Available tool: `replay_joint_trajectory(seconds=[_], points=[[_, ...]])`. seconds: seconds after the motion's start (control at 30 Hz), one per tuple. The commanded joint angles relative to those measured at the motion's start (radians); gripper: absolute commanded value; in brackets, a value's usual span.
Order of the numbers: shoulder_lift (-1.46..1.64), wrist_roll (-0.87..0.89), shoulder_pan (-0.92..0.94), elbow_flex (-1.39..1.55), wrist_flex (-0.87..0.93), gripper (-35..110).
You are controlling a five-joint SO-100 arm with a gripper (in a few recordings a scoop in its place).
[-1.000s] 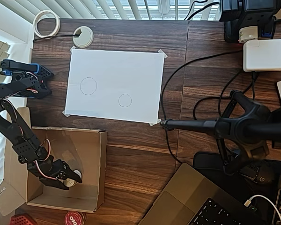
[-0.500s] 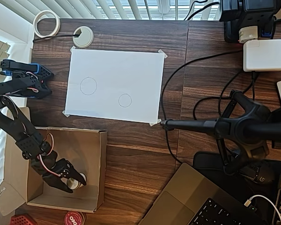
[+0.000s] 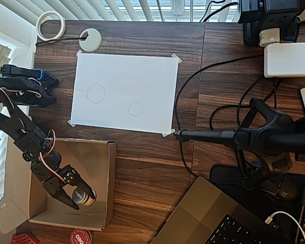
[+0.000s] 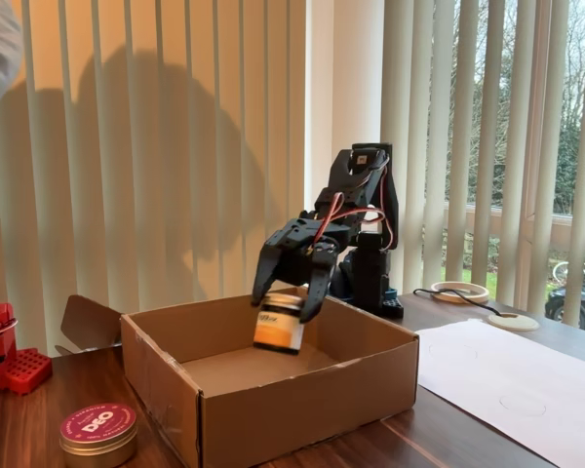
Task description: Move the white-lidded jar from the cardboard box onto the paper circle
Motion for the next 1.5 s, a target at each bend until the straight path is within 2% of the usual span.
replay_joint_trajectory(seconds=[0.0,0.3,0.57,0.77,1.03,1.33,1.47], points=[[0.227,0.008,-0.055,0.009,-0.061,9],[0.422,0.061,-0.241,0.133,-0.083,9],[0.565,0.153,-0.503,0.201,-0.089,8],[0.624,0.158,-0.661,0.299,-0.091,8],[0.591,0.133,-0.729,0.374,-0.020,8],[0.434,0.130,-0.736,0.244,0.201,8],[0.337,0.147,-0.741,0.170,0.241,8]])
